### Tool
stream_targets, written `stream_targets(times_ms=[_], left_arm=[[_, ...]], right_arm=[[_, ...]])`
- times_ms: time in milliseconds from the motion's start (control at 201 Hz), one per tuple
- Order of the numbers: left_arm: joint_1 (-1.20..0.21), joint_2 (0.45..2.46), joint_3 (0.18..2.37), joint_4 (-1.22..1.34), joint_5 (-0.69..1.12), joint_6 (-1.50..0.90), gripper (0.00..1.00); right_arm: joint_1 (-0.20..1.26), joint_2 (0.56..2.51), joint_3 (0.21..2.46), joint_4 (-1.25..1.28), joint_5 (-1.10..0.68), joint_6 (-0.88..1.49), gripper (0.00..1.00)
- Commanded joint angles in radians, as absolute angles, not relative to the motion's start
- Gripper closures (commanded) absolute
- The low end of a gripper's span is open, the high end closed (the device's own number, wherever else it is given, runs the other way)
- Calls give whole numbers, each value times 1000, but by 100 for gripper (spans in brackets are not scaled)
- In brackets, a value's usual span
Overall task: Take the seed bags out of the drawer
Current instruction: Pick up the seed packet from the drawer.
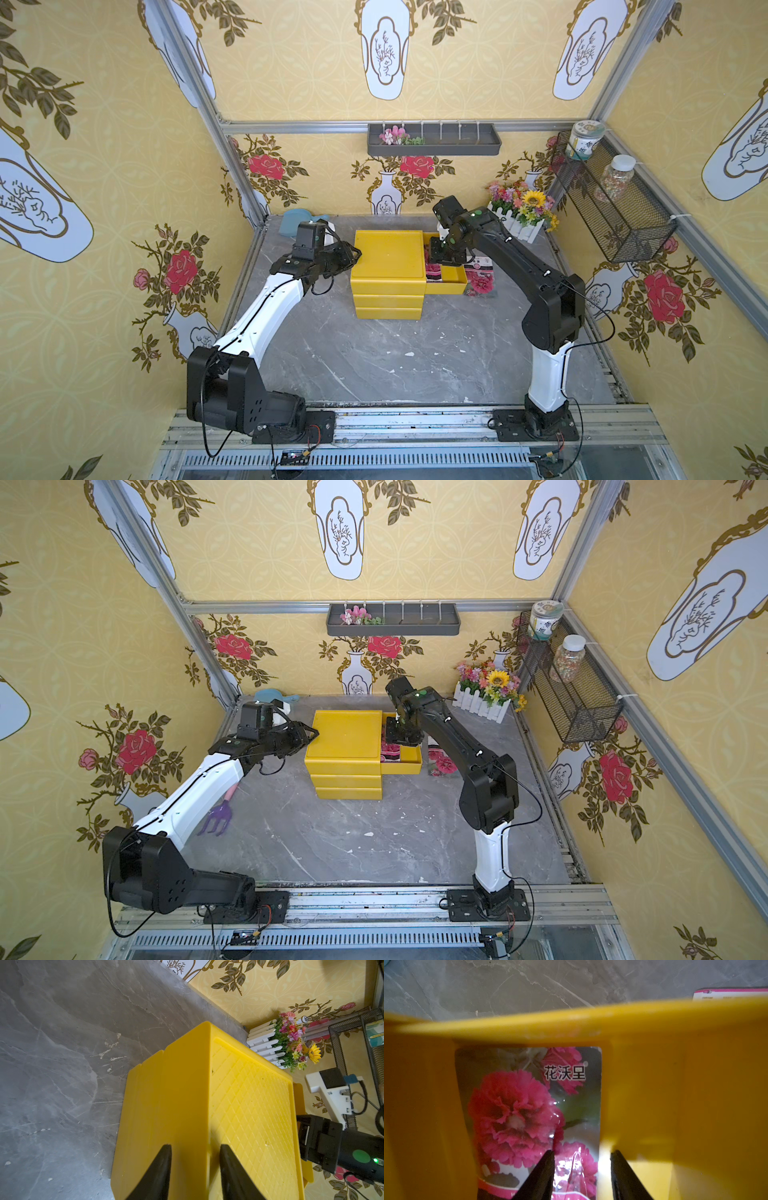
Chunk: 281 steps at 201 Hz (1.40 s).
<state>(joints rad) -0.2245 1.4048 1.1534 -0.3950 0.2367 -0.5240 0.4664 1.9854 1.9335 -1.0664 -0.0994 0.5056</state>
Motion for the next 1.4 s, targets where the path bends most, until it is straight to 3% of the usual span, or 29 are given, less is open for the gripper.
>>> stream_targets(times_ms=[0, 289, 901, 1395], left_arm=[[-224, 1416, 1143, -517, 202, -506, 57], [-224, 1418, 1137, -519, 203, -503, 58], [-224, 1402, 1121, -522, 203, -497, 58], [-224, 1404, 1127, -522, 196, -505, 58]], right_arm=[[472, 2005, 1942, -1042, -108, 524, 52], [474, 2015, 1928, -989, -178, 559, 62], [441, 1967, 1838, -861, -277, 658, 100], [409, 1914, 1900, -977, -172, 556, 100]])
